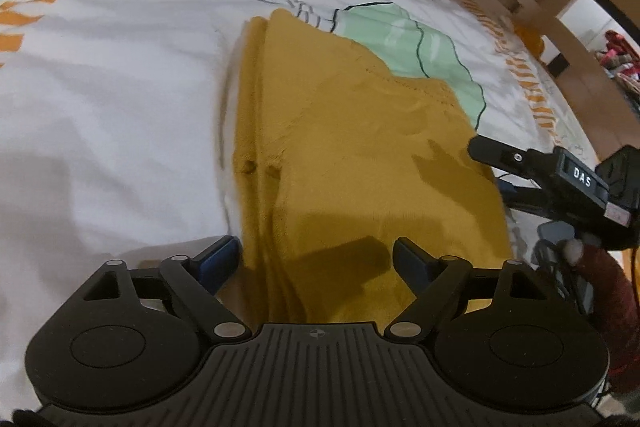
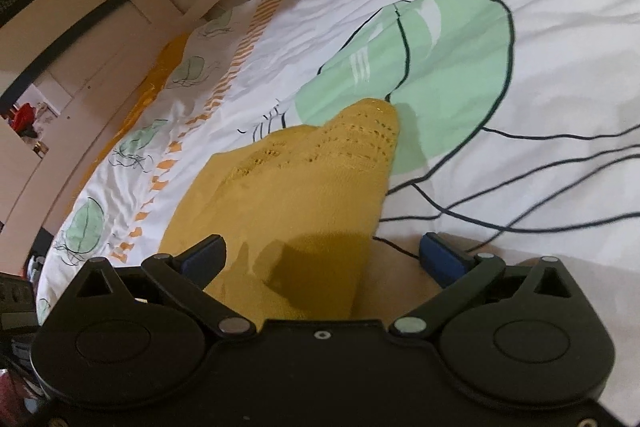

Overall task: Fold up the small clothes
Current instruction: 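Grasp the other side edge with the left gripper and fold it over, then open the left gripper to release the folded side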

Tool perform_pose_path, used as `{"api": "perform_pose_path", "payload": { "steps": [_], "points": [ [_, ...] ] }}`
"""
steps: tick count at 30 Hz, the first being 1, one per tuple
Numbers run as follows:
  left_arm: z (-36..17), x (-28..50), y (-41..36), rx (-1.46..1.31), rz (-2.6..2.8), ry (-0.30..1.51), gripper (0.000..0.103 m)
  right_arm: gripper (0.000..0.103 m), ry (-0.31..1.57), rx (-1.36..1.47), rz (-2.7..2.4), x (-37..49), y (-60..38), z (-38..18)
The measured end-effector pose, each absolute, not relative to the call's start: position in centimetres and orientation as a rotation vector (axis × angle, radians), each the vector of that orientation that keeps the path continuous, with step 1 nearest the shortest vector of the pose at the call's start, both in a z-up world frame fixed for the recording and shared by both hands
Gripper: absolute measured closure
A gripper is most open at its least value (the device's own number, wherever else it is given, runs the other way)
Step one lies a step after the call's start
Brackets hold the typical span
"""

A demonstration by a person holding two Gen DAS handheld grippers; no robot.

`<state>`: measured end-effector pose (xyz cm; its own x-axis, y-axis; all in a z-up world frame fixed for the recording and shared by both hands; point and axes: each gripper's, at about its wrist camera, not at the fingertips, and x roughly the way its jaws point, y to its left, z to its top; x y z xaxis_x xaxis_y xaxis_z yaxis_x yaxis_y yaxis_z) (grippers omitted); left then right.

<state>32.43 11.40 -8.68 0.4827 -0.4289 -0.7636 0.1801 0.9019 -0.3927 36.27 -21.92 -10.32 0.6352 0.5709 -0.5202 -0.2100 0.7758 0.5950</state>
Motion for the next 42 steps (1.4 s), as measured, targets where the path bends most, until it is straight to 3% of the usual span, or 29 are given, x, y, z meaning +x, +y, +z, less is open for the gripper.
{"api": "perform_pose_path", "payload": {
  "steps": [20, 21, 22, 23, 24, 25, 33, 42],
  "points": [
    [-8.9, 31.7, 9.9, -0.374, -0.530, 0.977, 0.022, 0.000, 0.703, 0.565, 0.699, 38.2, -21.1, -11.5],
    [-9.1, 31.8, 10.1, -0.385, -0.531, 0.978, 0.030, 0.000, 0.699, 0.579, 0.707, 38.0, -21.3, -11.5],
    [-9.3, 31.9, 10.3, -0.399, -0.530, 0.976, 0.048, 0.002, 0.698, 0.591, 0.715, 38.0, -21.4, -11.5],
    [-9.5, 31.9, 10.6, -0.418, -0.523, 0.976, 0.059, 0.007, 0.703, 0.600, 0.709, 38.0, -21.5, -11.4],
    [-9.7, 32.1, 11.0, -0.441, -0.505, 0.983, 0.077, 0.038, 0.719, 0.609, 0.696, 38.1, -21.5, -11.4],
    [-10.0, 32.2, 11.5, -0.466, -0.492, 0.993, 0.085, 0.062, 0.762, 0.619, 0.660, 38.4, -21.5, -11.5],
    [-10.0, 30.1, 12.4, -0.725, -0.579, 1.012, 0.089, 0.062, 0.805, 0.727, 0.596, 35.5, -22.0, -9.3],
    [-8.0, 20.2, 9.2, -0.744, -0.705, 1.088, 0.089, 0.062, 0.956, 0.664, 0.526, 25.1, -24.1, -7.4]
  ]
}}
